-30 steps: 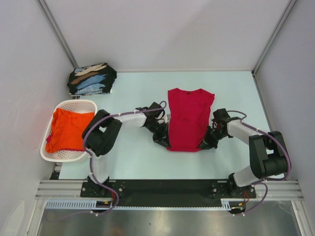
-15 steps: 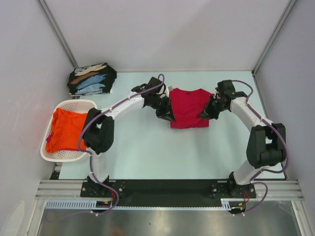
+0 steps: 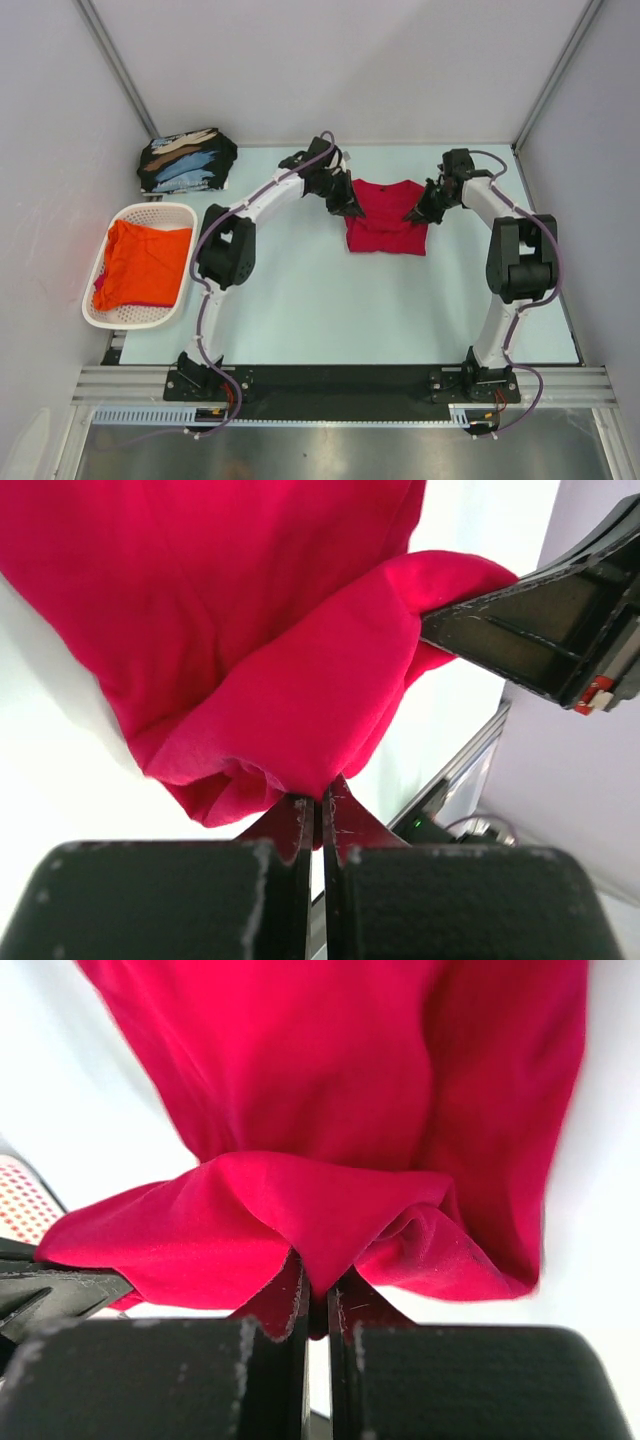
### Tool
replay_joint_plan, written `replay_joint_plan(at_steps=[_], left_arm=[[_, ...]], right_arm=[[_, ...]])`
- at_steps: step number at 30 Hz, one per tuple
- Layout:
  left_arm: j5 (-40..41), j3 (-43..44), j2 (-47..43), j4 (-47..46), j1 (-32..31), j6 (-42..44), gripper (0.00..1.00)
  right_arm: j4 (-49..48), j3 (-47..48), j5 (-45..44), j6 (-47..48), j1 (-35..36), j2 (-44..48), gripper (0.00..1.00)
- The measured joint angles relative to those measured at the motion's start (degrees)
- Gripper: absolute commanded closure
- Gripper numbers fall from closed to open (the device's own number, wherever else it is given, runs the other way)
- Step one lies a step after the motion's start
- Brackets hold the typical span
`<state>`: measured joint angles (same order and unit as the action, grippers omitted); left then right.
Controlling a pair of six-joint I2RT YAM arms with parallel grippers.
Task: Fold and stack the t-shirts
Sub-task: Fold the long partially folded tshirt into a neat square
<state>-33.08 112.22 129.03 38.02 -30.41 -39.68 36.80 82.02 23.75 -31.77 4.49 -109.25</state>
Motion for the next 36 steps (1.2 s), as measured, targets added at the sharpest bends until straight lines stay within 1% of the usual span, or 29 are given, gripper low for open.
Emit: replay_joint_plan(at_steps=[6, 11, 13, 14, 15, 16, 17, 18, 19, 20, 21, 22, 23, 24, 26, 28, 29, 31, 32, 33, 34, 35, 36], left_arm=[[-0.04, 3.89, 2.23, -1.77, 1.33, -3.50, 1.00], [-1.18, 7.48, 6.25, -3.67, 1.97, -5.57, 0.99], [-2.56, 10.14, 9.51, -4.61, 2.23, -6.71, 0.85], [-2.91, 10.54, 10.25, -4.98, 2.36, -6.84, 0.68], [-3.39, 11.26, 11.26, -5.11, 2.49, -7.26, 0.25], [-4.11, 12.39, 12.68, -5.68, 2.67, -8.11, 0.04], [-4.72, 13.22, 13.90, -6.36, 2.86, -8.44, 0.00], [-5.09, 13.73, 14.69, -6.88, 3.02, -8.83, 0.00], [-5.57, 14.08, 15.50, -7.58, 3.23, -9.64, 0.00], [-6.03, 14.12, 15.91, -8.11, 3.45, -10.05, 0.00], [-6.36, 14.12, 16.15, -8.63, 3.65, -10.38, 0.00], [-6.54, 14.12, 16.22, -9.14, 3.89, -10.56, 0.00], [-6.71, 14.12, 16.22, -9.70, 4.11, -10.82, 0.00], [-6.80, 14.10, 16.09, -10.60, 4.33, -10.86, 0.00], [-7.15, 12.94, 15.21, -12.92, 4.74, -10.91, 0.00], [-7.48, 9.51, 12.98, -15.15, 5.05, -10.88, 0.00], [-7.65, 7.50, 11.63, -16.04, 5.11, -10.88, 0.00], [-7.89, 3.65, 8.68, -17.14, 5.31, -10.84, 0.07], [-8.04, 2.49, 7.72, -17.64, 5.31, -10.86, 0.34], [-8.28, 0.72, 6.34, -18.71, 5.31, -10.84, 0.63], [-8.72, -0.96, 5.03, -19.34, 5.31, -11.04, 0.95], [-9.25, -2.27, 4.04, -20.17, 5.29, -10.99, 1.00], [-9.68, -3.69, 3.02, -20.98, 5.22, -10.99, 1.00]], right_arm=[[-1.53, 7.02, 0.76, 0.37, -0.24, -5.07, 1.00], [-2.16, 11.02, 1.07, 0.44, -0.37, -9.86, 1.00], [-2.19, 12.20, 1.11, 0.44, -0.52, -11.76, 1.00], [-2.19, 12.59, 1.14, 0.44, -0.61, -12.39, 0.97], [-2.16, 13.14, 1.14, 0.42, -0.74, -13.20, 0.94], [-2.29, 13.55, 1.14, 0.42, -0.90, -13.92, 0.89], [-2.34, 13.90, 1.11, 0.37, -1.03, -14.56, 0.82], [-2.40, 14.25, 1.11, 0.35, -1.18, -15.06, 0.79], [-2.73, 14.49, 1.09, 0.24, -1.25, -15.56, 0.69], [-3.21, 14.67, 1.05, 0.13, -1.31, -15.87, 0.54], [-3.85, 14.67, 0.76, -0.07, -1.31, -15.96, 0.48], [-4.46, 14.67, 0.31, -0.55, -1.29, -15.98, 0.44], [-5.62, 14.67, -0.55, -0.61, -1.27, -15.98, 0.37], [-7.28, 14.49, -1.49, -0.81, -1.22, -15.76, 0.35], [-11.61, 12.72, -3.89, -1.53, -1.11, -14.64, 0.24], [-15.80, 9.49, -6.36, -2.86, -1.09, -12.15, 0.20], [-17.57, 7.74, -7.45, -3.17, -1.09, -10.75, 0.20], [-20.39, 4.20, -9.84, -4.22, -1.07, -6.93, 0.23], [-21.35, 3.34, -10.60, -4.61, -1.07, -5.29, 0.25], [-22.16, 2.99, -11.08, -4.81, -1.07, -4.13, 0.30], [-23.23, 2.73, -11.37, -5.14, -1.09, -2.84, 0.55], [-24.26, 2.43, -11.50, -5.40, -1.09, -1.55, 0.82], [-25.22, 2.12, -11.47, -5.46, -1.09, -0.28, 1.00]])
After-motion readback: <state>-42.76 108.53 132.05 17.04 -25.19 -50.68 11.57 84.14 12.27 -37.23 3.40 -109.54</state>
